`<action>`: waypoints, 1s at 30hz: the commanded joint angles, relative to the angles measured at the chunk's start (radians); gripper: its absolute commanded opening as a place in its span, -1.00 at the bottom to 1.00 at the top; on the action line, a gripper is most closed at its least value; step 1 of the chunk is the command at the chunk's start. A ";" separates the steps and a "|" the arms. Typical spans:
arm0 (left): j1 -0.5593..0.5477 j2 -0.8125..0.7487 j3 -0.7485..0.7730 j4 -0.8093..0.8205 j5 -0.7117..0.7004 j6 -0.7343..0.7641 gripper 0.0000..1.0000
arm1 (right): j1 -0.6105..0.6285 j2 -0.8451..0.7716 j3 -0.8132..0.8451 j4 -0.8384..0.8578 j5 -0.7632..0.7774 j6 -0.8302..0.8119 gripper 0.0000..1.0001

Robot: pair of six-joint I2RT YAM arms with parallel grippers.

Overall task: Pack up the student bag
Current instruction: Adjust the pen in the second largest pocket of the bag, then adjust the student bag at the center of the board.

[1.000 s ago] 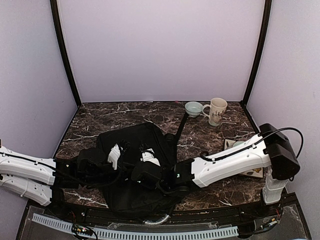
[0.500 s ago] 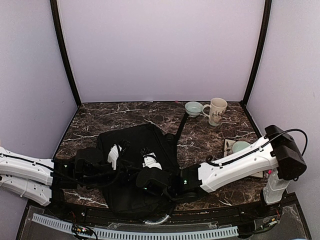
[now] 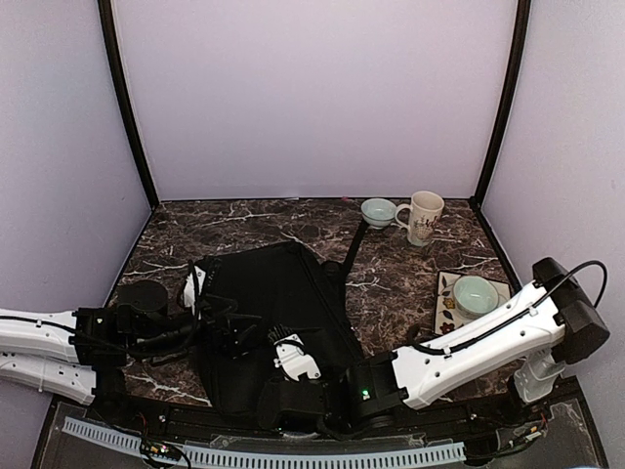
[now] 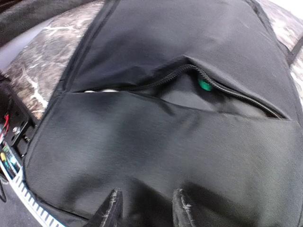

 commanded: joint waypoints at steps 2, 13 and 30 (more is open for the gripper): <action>-0.004 -0.081 0.009 -0.141 -0.136 -0.049 0.67 | 0.004 -0.073 0.001 -0.181 0.051 0.130 -0.02; -0.004 -0.067 0.013 -0.176 -0.218 -0.072 0.63 | -0.044 -0.254 -0.229 -0.286 0.071 0.364 0.57; -0.004 -0.057 0.003 -0.147 -0.202 -0.060 0.57 | -0.217 -0.568 -0.697 0.307 -0.154 0.190 -0.70</action>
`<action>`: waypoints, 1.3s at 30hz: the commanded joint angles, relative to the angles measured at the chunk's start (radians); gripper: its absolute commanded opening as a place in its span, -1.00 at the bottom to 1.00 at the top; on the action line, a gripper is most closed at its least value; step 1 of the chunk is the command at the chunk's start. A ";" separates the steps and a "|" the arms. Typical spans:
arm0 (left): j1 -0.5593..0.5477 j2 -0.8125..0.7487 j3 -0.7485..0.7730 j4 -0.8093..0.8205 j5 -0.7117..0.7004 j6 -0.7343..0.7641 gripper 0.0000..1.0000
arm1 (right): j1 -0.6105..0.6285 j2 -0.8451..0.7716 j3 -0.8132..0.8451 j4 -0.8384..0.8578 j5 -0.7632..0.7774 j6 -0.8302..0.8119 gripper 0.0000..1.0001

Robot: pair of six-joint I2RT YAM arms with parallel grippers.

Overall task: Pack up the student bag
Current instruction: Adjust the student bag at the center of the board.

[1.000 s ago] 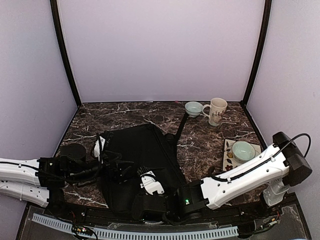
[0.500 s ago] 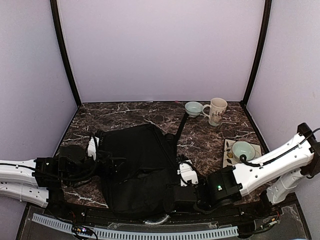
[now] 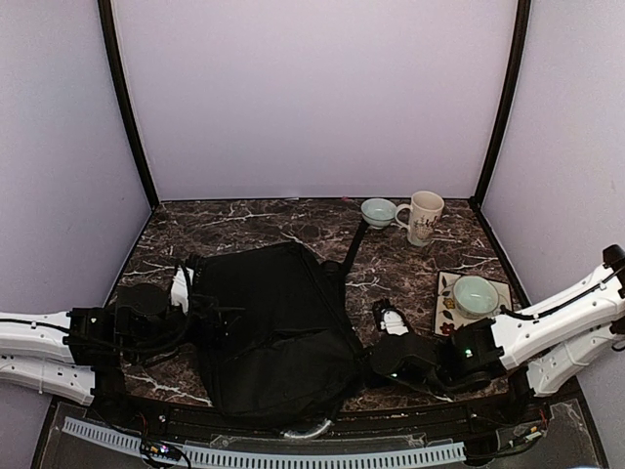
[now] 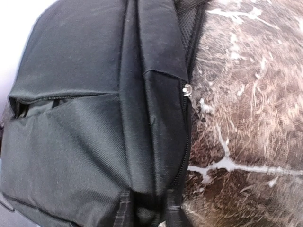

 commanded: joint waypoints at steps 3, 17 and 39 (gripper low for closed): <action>-0.004 0.009 0.001 0.021 0.013 0.004 0.54 | -0.048 -0.121 -0.126 0.143 -0.008 -0.050 -0.97; -0.004 0.047 0.010 0.021 0.009 -0.009 0.40 | -0.229 -0.336 -0.096 -0.167 0.080 -0.045 -0.16; -0.008 0.122 -0.034 0.216 -0.044 -0.024 0.33 | -0.098 0.322 0.636 -0.433 -0.056 -0.390 0.31</action>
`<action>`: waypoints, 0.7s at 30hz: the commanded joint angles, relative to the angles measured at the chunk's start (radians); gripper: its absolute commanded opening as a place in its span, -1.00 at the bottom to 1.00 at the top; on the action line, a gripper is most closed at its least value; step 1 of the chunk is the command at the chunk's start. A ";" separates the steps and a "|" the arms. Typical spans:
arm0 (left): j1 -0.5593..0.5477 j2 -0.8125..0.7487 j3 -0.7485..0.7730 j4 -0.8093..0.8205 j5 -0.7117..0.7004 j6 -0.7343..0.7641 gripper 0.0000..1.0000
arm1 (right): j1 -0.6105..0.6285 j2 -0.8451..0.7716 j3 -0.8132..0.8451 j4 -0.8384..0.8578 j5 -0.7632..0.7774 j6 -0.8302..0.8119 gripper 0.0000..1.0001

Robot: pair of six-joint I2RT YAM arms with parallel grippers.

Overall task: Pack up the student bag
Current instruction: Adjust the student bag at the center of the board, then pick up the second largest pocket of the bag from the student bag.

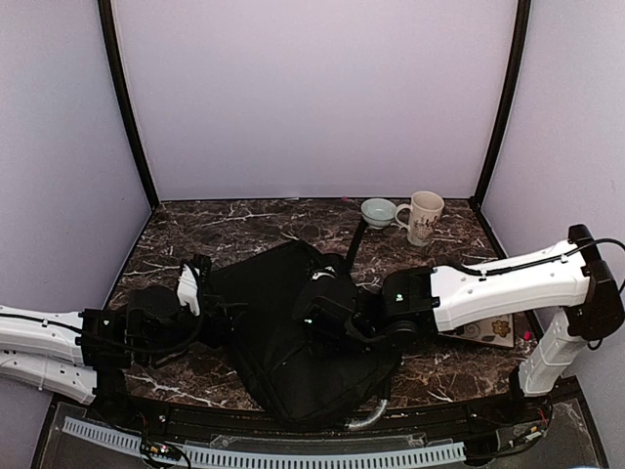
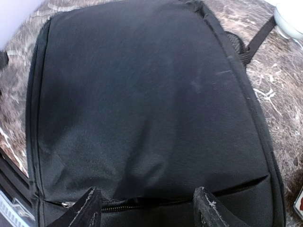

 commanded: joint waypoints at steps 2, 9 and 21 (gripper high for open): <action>-0.005 0.059 -0.030 0.165 0.048 -0.004 0.31 | -0.009 0.010 0.044 -0.026 -0.091 -0.071 0.26; -0.004 0.084 -0.059 0.258 0.070 -0.023 0.21 | -0.019 0.044 0.057 0.047 -0.279 -0.077 0.13; -0.006 0.007 -0.097 0.250 0.112 -0.021 -0.09 | -0.019 0.250 0.297 -0.154 -0.296 -0.112 -0.03</action>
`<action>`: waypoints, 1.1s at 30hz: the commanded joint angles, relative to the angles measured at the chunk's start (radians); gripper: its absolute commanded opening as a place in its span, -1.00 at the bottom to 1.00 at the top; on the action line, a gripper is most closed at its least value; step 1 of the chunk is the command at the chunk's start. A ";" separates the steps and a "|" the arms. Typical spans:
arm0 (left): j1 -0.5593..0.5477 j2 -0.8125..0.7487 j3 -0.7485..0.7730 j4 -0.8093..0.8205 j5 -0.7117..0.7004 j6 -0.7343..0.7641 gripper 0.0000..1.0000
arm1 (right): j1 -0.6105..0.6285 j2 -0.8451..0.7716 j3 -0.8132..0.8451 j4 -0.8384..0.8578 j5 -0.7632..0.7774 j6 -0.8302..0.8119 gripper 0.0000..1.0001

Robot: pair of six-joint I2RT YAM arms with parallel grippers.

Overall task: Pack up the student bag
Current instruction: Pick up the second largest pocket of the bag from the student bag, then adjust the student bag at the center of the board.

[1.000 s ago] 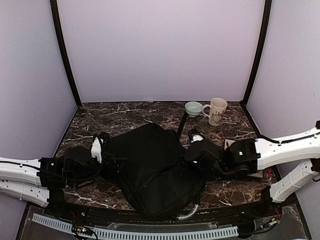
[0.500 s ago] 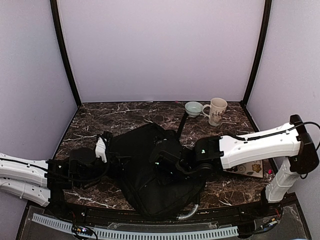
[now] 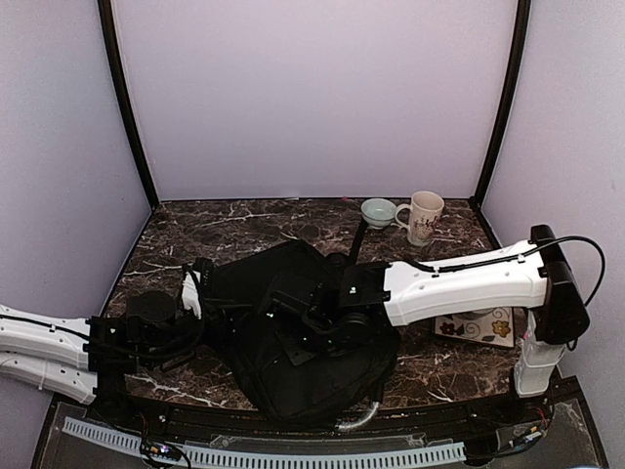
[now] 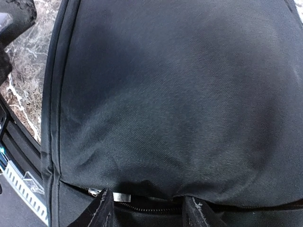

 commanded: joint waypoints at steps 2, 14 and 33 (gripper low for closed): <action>-0.005 -0.026 -0.020 0.006 0.045 0.006 -0.09 | -0.002 0.058 0.071 -0.090 -0.049 -0.024 -0.12; -0.026 0.054 -0.021 0.049 0.177 0.061 -0.11 | -0.004 -0.144 -0.346 -0.057 -0.058 0.064 -0.71; -0.063 0.427 0.039 0.258 0.230 0.105 -0.21 | 0.065 -0.143 -0.170 -0.207 0.039 0.051 -0.53</action>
